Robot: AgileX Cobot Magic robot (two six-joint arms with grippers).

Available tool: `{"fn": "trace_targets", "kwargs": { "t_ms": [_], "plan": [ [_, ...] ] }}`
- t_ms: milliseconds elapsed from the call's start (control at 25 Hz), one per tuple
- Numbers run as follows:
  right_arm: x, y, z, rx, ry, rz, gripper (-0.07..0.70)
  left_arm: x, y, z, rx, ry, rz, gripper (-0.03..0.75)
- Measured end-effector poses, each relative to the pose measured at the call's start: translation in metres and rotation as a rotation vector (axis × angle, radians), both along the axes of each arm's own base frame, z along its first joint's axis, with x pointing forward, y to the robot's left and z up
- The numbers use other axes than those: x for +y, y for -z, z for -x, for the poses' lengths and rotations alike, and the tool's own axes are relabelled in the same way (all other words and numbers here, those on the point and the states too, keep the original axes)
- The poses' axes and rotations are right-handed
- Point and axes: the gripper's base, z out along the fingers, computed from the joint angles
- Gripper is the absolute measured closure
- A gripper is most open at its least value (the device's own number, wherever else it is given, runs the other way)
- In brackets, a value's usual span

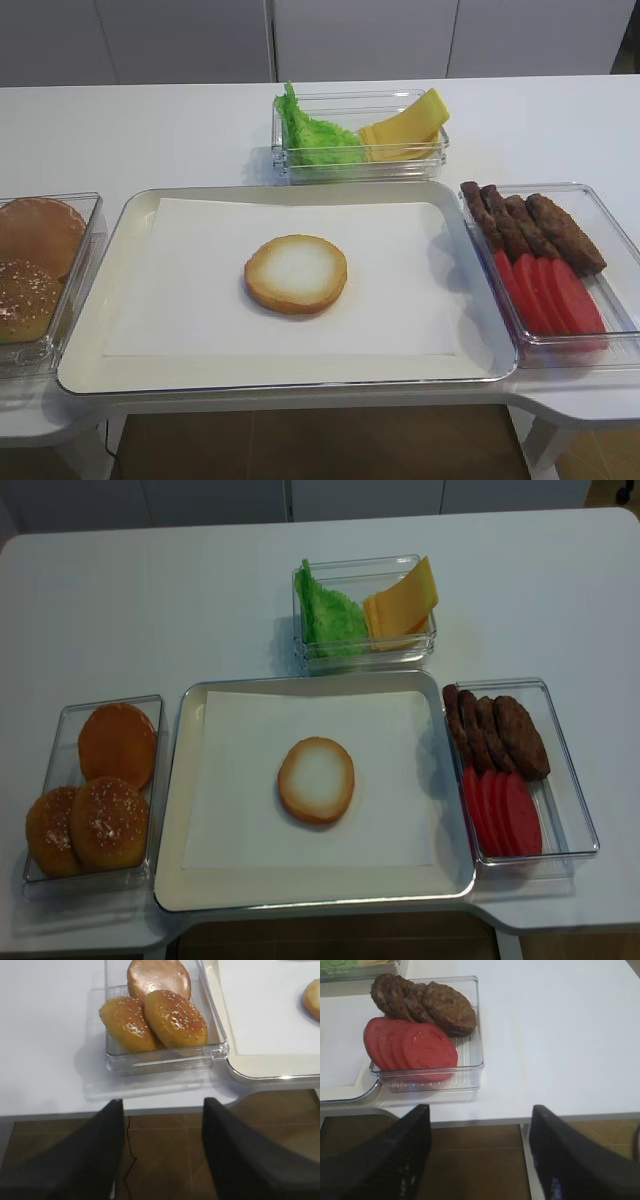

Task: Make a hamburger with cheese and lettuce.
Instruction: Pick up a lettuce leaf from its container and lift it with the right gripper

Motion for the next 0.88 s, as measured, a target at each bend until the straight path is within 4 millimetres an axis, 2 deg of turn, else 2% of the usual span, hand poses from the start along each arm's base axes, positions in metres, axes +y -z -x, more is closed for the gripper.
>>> {"fn": "trace_targets", "kwargs": {
  "t_ms": [480,640,880],
  "plan": [
    [0.001,0.0,0.0,0.0,-0.006,-0.002,0.164,0.0,0.0,0.0,0.0,0.0,0.0,0.344],
    [0.005,-0.002,0.0,-0.015,-0.033,-0.053,0.164,0.0,0.0,0.0,0.0,0.0,0.0,0.345],
    [0.008,-0.024,-0.004,-0.038,-0.055,-0.091,0.164,0.0,0.0,0.0,0.0,0.0,0.0,0.346]
  ]
}}
